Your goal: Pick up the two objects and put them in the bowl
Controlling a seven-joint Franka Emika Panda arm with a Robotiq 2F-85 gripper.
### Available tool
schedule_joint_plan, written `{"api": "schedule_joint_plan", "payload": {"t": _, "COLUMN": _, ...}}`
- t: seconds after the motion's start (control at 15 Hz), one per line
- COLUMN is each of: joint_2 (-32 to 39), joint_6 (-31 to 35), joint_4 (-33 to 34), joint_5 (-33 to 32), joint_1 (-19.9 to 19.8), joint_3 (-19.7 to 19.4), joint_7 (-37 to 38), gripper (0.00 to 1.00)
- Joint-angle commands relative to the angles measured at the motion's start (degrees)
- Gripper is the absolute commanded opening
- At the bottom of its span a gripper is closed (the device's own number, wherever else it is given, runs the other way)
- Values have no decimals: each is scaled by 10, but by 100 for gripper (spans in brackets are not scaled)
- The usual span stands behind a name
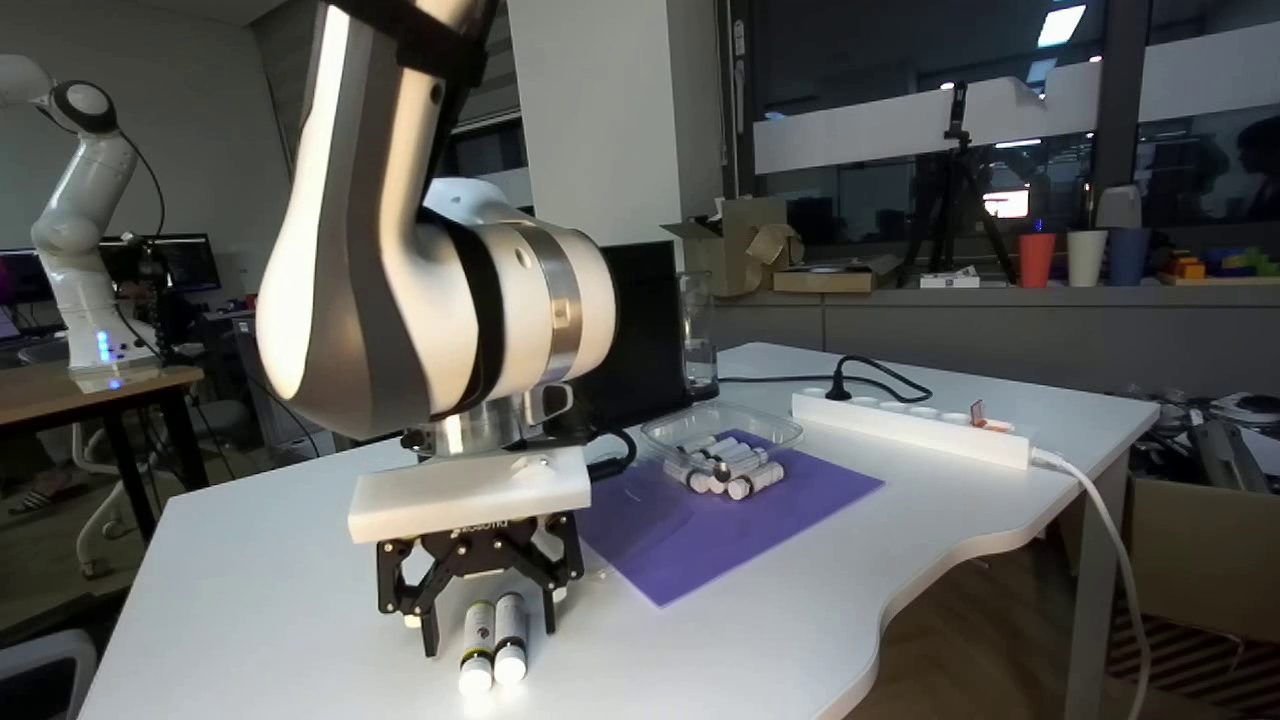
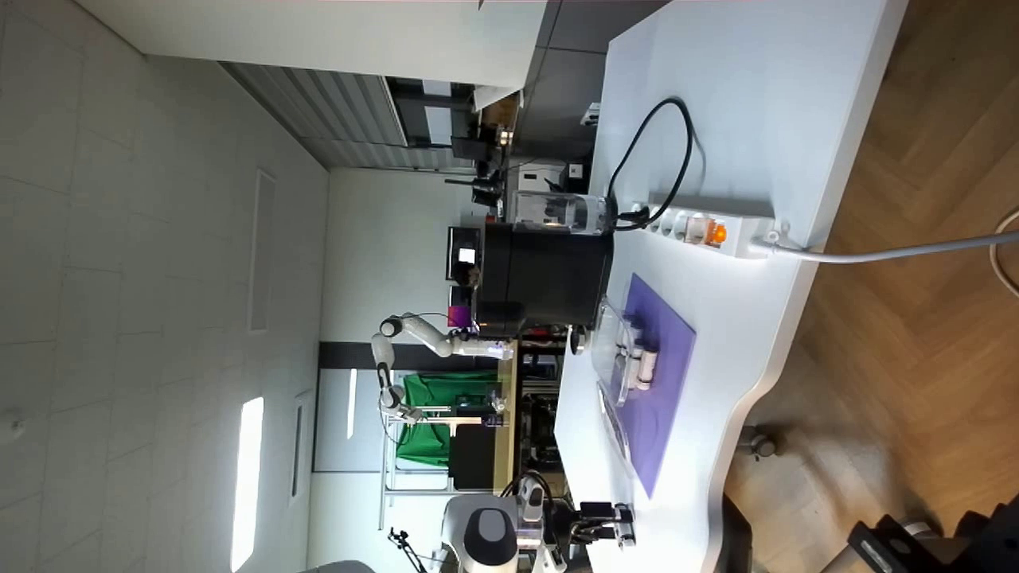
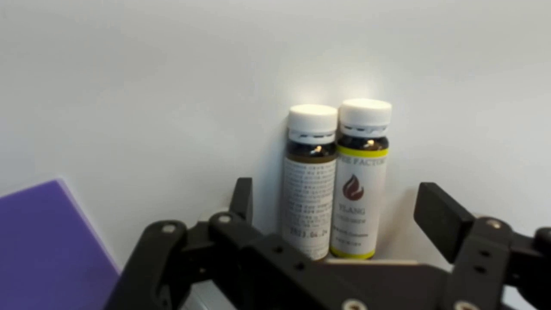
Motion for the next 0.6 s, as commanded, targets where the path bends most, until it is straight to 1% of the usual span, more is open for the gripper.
{"api": "schedule_joint_plan", "payload": {"t": 0.0, "joint_2": 18, "joint_6": -16, "joint_4": 28, "joint_5": -4, "joint_1": 6, "joint_3": -5, "joint_7": 23, "gripper": 66}}
{"api": "schedule_joint_plan", "payload": {"t": 0.27, "joint_2": 11, "joint_6": -16, "joint_4": 30, "joint_5": -4, "joint_1": 4, "joint_3": -4, "joint_7": 20, "gripper": 38}}
{"api": "schedule_joint_plan", "payload": {"t": 0.4, "joint_2": 9, "joint_6": -19, "joint_4": 33, "joint_5": -5, "joint_1": 4, "joint_3": -7, "joint_7": 20, "gripper": 26}}
{"api": "schedule_joint_plan", "payload": {"t": 0.53, "joint_2": 5, "joint_6": -19, "joint_4": 31, "joint_5": -6, "joint_1": 2, "joint_3": -10, "joint_7": 19, "gripper": 12}}
